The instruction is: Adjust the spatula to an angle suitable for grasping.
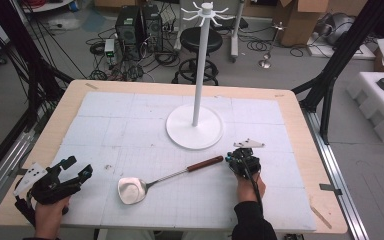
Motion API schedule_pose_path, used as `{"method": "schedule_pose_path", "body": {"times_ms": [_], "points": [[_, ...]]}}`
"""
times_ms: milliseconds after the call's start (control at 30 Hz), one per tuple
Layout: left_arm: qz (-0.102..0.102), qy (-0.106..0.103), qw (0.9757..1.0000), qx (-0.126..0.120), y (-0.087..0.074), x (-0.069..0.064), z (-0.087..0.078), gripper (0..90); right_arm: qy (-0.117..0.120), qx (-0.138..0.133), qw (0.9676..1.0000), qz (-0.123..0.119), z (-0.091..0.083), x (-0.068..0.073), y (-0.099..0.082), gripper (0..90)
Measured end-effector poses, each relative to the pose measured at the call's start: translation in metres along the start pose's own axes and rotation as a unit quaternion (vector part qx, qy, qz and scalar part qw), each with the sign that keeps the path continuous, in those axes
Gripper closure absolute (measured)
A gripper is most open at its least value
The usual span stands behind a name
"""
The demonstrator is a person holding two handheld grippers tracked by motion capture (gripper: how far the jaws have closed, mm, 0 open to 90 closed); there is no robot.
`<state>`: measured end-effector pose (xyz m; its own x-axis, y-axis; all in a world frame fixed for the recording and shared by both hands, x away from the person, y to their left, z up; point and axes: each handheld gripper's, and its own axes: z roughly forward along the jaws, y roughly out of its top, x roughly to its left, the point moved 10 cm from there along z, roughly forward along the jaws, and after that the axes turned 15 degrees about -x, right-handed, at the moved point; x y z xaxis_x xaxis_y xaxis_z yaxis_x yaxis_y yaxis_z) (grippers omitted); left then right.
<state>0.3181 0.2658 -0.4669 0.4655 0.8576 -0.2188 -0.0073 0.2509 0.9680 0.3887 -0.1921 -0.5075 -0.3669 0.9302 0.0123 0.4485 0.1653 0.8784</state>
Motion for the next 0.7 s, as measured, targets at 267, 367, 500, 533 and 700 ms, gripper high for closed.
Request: {"method": "schedule_pose_path", "body": {"times_ms": [267, 367, 500, 533, 700], "points": [[0.0, 0.002, 1.0, 0.002, 0.0, 0.0, 0.0, 21.9, 0.039, 0.001, 0.9991, -0.014, 0.015, 0.017, 0.001, 89.3], [0.001, 0.001, 1.0, 0.002, 0.0, 0.0, 0.0, 21.9, 0.052, 0.0, 0.9984, -0.022, 0.018, 0.027, 0.003, 89.3], [0.001, 0.001, 1.0, 0.001, 0.0, 0.0, 0.0, 22.0, 0.077, -0.002, 0.9968, -0.023, 0.025, 0.048, 0.006, 89.3], [0.001, 0.001, 1.0, 0.001, 0.0, 0.0, 0.0, 21.9, 0.086, 0.001, 0.996, -0.024, 0.027, 0.054, 0.008, 89.3], [0.0, 0.001, 1.0, 0.003, -0.001, 0.0, 0.0, 21.9, 0.108, -0.024, 0.9939, -0.007, 0.025, 0.066, 0.021, 87.9]]}}
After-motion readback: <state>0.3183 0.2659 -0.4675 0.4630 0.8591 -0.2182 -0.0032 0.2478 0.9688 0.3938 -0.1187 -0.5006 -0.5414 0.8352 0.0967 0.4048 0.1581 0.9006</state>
